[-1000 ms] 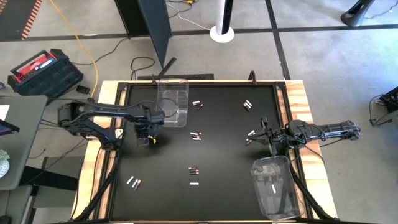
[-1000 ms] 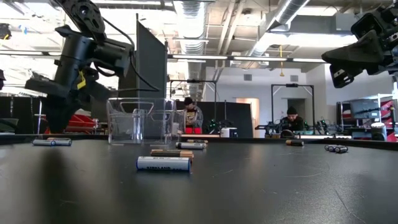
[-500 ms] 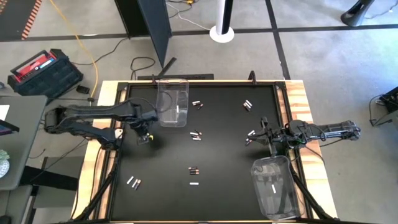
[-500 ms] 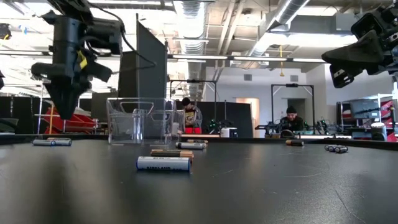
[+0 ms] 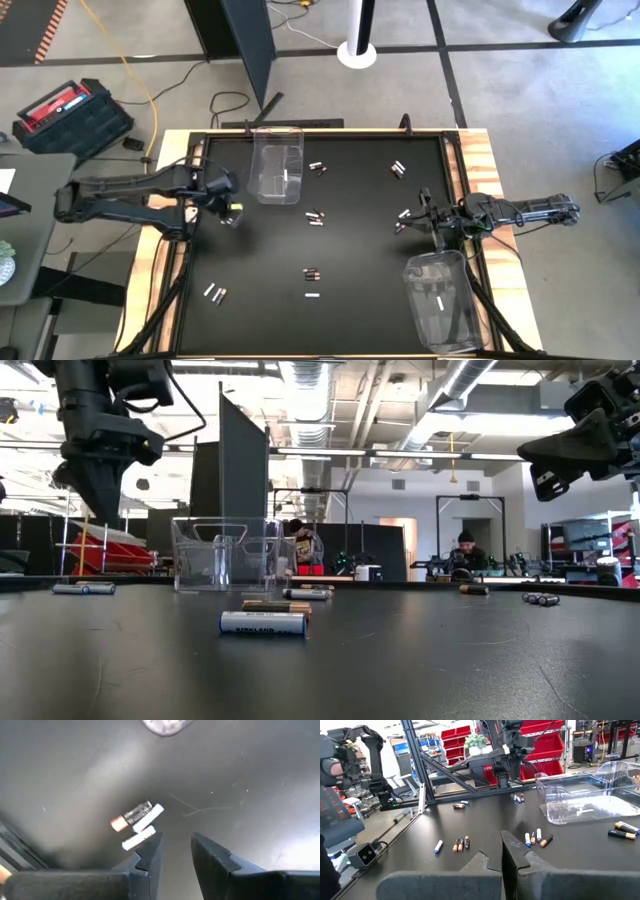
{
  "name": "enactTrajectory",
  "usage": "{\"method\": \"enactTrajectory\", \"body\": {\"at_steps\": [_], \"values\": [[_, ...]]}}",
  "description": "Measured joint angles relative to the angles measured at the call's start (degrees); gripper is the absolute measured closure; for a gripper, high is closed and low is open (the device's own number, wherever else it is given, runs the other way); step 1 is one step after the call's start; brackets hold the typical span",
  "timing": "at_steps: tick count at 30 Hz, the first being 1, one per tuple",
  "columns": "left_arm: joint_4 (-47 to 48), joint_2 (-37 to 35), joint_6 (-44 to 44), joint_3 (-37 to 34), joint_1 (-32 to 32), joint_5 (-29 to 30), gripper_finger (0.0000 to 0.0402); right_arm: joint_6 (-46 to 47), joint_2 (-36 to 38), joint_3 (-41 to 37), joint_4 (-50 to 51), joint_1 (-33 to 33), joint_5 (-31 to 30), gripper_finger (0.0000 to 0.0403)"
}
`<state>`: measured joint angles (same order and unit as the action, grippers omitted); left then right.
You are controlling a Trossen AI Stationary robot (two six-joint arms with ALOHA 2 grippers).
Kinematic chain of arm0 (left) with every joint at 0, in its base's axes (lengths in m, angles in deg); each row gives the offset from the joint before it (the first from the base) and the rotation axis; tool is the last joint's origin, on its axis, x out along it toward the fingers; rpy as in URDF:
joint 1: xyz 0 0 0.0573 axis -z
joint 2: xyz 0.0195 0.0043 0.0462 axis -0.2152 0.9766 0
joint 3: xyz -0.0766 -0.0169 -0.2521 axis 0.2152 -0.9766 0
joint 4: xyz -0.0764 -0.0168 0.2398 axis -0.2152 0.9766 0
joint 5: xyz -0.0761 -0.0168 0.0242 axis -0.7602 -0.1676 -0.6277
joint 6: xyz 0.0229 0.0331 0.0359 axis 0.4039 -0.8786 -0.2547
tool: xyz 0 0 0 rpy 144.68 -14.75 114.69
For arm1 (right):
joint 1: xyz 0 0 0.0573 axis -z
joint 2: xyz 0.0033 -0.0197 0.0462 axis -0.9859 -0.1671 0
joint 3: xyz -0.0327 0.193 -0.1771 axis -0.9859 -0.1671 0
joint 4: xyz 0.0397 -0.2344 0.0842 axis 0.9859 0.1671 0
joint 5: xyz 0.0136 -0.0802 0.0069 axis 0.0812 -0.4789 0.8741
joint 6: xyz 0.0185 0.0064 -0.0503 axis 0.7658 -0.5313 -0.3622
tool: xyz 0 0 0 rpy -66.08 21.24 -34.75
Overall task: Sort batteries
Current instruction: Put the black battery into the top transparent bin
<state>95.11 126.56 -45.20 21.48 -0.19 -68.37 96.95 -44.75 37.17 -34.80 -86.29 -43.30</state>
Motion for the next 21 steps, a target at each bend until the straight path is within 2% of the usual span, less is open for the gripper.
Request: {"method": "enactTrajectory", "body": {"at_steps": [5, 13, 21], "values": [[0.40, 0.00, 15.11, 0.00, 7.52, 5.54, 0.0304, 0.01, -0.01, 0.02, 0.01, 0.00, 0.02, 0.0392], [-0.08, 0.41, 38.27, 0.00, 24.66, 13.95, 0.0304, 0.01, 0.01, 0.00, 0.01, 0.00, 0.02, 0.0392], [-1.53, 6.04, 58.40, 0.02, 39.20, 15.12, 0.0304, 0.00, -0.01, 0.01, 0.00, 0.00, 0.02, 0.0392]]}}
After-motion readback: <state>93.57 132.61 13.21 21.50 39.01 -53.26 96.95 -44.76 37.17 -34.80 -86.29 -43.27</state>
